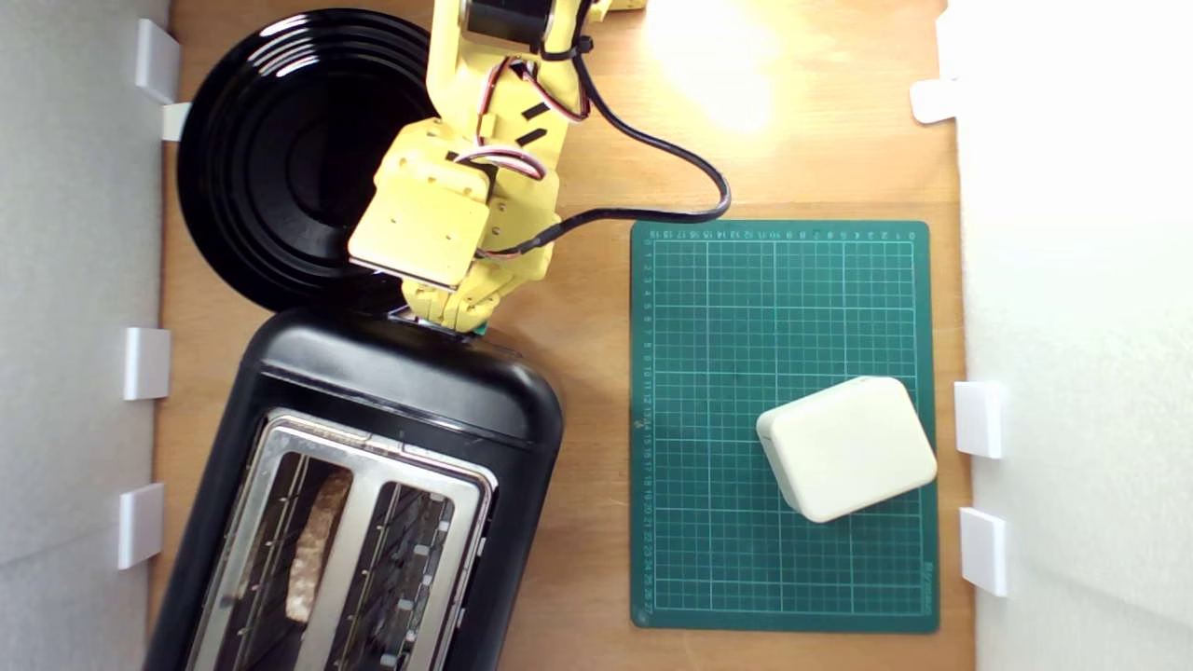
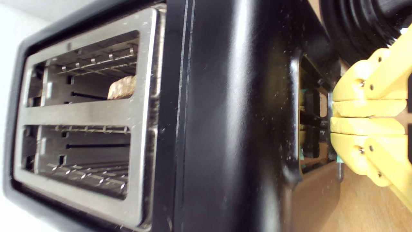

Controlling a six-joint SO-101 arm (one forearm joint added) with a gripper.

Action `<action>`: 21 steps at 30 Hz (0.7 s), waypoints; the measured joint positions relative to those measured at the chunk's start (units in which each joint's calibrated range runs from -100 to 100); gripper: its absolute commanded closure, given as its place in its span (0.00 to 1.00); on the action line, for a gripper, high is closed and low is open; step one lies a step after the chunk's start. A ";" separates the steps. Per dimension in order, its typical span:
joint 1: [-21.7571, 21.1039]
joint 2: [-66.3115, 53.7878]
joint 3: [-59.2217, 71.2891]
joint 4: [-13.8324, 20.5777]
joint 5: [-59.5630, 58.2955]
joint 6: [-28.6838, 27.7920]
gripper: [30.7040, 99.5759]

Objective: Start toaster

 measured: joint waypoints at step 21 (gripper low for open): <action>1.72 1.67 14.46 0.58 -10.72 0.27 0.99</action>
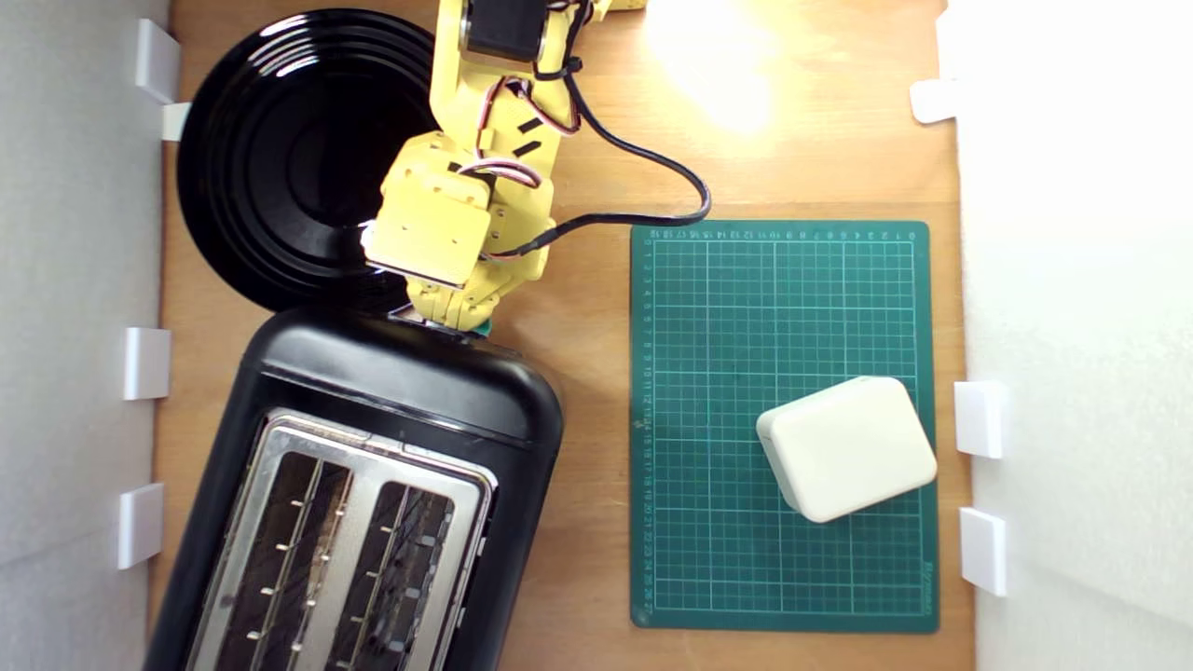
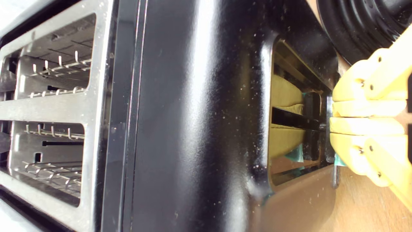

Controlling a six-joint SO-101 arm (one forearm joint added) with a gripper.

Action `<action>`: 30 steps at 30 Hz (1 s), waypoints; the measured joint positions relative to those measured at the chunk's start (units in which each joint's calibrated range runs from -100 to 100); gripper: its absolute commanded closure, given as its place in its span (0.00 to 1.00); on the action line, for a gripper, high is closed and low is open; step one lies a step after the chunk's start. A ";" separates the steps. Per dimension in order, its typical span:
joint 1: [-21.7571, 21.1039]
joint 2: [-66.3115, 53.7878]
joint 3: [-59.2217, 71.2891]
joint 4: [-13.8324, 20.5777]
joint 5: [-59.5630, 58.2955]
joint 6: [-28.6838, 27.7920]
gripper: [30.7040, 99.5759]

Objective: Start toaster

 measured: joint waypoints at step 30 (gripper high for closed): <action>0.72 5.17 6.49 0.29 -6.21 0.05 0.99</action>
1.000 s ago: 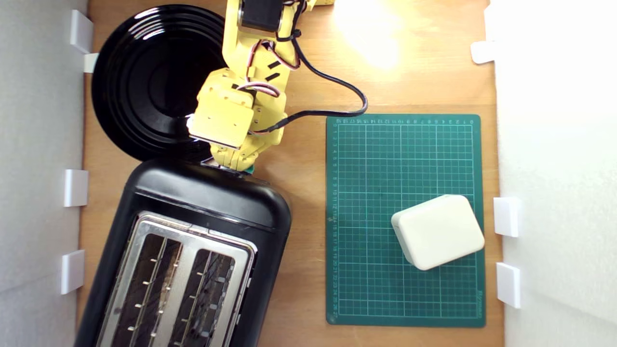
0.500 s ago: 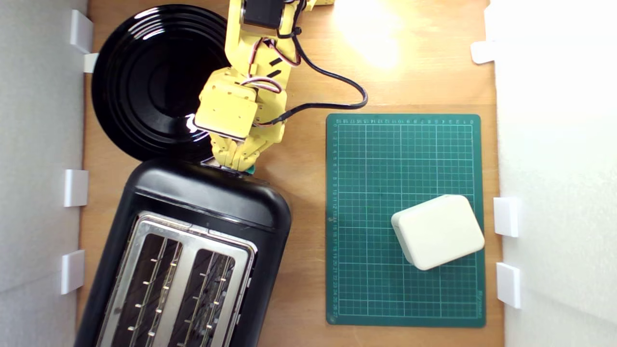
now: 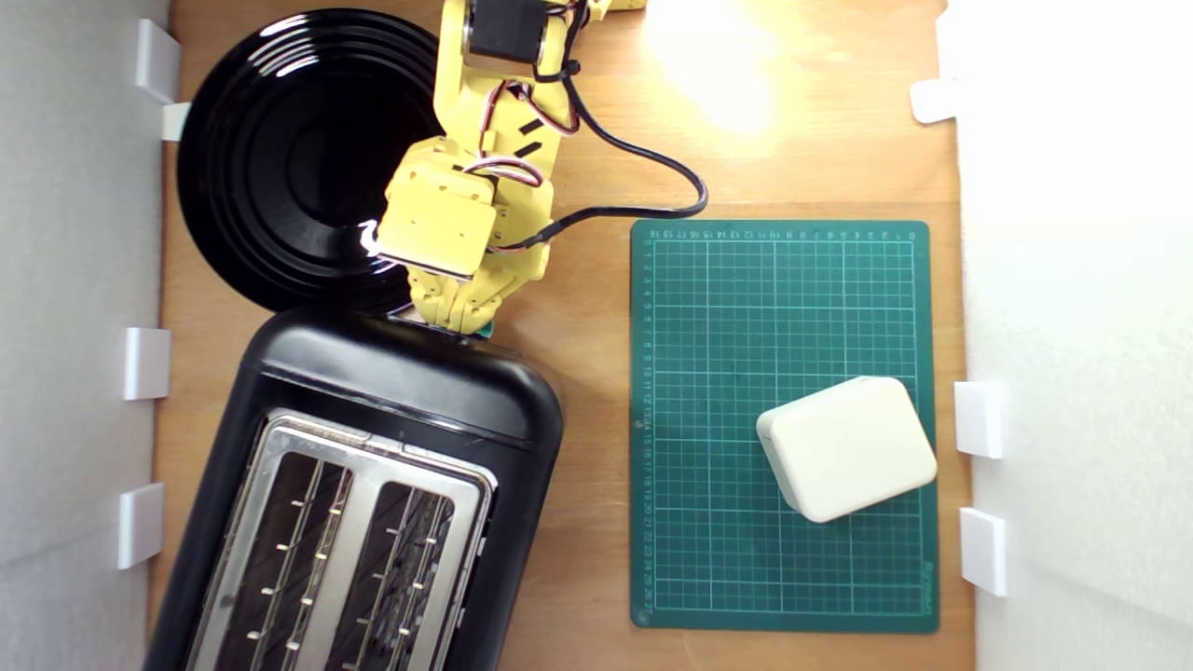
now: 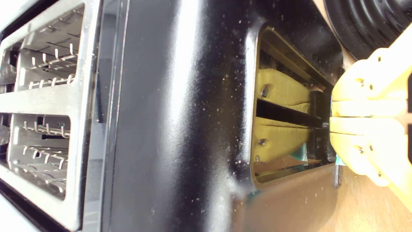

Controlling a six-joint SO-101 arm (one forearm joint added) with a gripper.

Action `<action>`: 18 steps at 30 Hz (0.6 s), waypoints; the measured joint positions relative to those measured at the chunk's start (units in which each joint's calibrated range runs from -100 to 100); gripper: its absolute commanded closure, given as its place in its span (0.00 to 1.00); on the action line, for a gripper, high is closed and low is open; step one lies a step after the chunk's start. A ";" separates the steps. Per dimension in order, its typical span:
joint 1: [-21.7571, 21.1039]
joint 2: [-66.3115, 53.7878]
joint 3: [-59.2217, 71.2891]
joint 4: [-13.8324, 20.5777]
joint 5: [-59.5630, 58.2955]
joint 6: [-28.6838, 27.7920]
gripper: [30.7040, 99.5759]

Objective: Start toaster

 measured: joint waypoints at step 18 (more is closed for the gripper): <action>0.54 1.67 0.00 0.00 -2.47 0.22 0.99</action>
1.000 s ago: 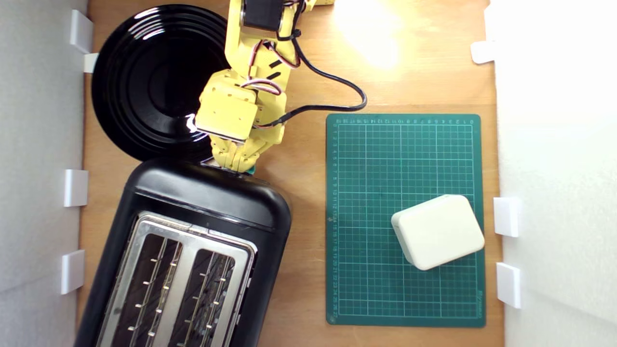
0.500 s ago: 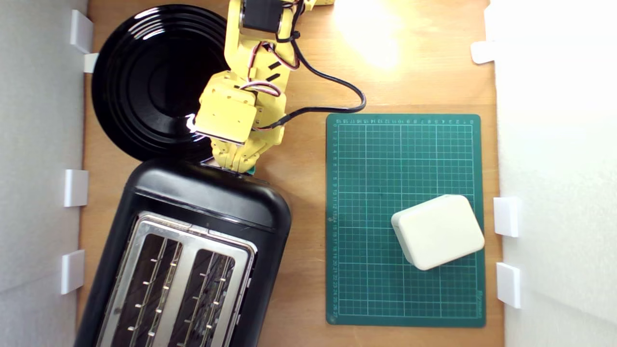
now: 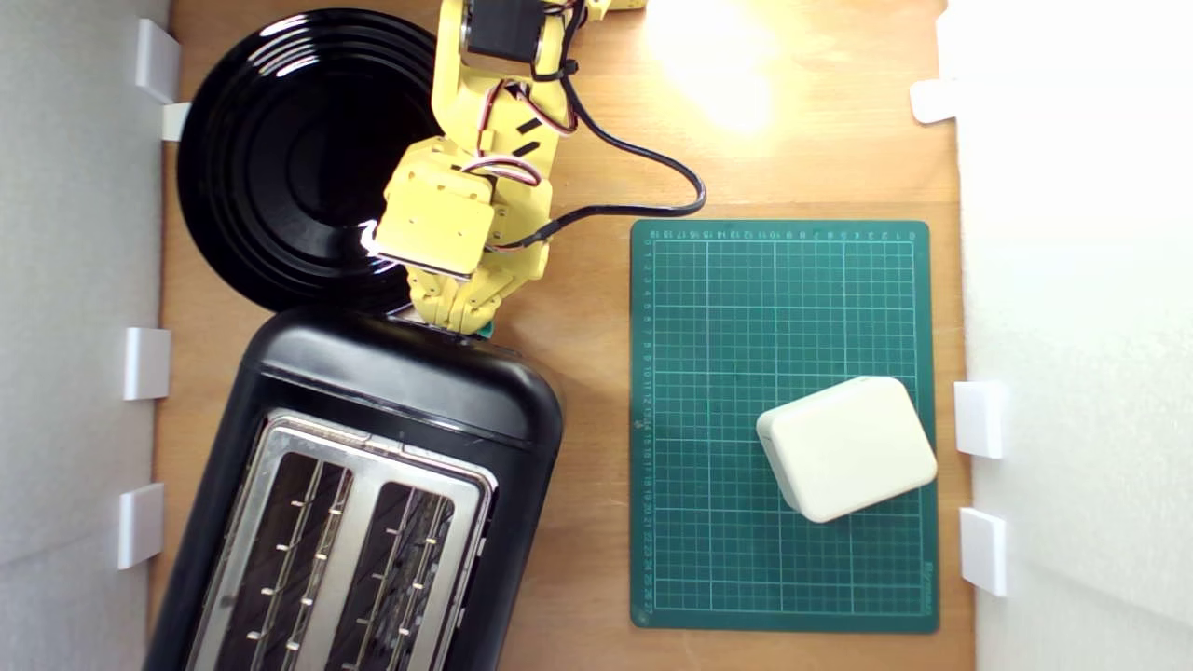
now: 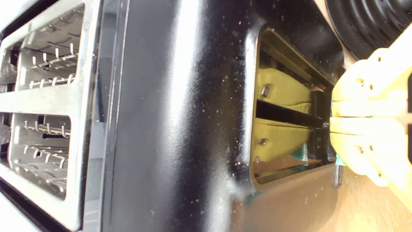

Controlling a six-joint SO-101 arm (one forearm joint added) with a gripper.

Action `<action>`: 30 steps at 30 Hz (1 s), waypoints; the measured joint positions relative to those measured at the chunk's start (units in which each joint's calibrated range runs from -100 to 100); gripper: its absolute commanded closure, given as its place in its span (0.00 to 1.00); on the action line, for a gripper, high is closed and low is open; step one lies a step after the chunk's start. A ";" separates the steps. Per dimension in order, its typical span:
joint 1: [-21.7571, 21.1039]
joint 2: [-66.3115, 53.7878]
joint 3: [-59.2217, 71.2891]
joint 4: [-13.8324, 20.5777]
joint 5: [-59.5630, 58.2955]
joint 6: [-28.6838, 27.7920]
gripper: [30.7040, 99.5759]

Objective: Start toaster

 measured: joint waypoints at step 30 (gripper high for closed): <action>0.18 -2.83 -5.28 -0.58 0.09 0.00 0.99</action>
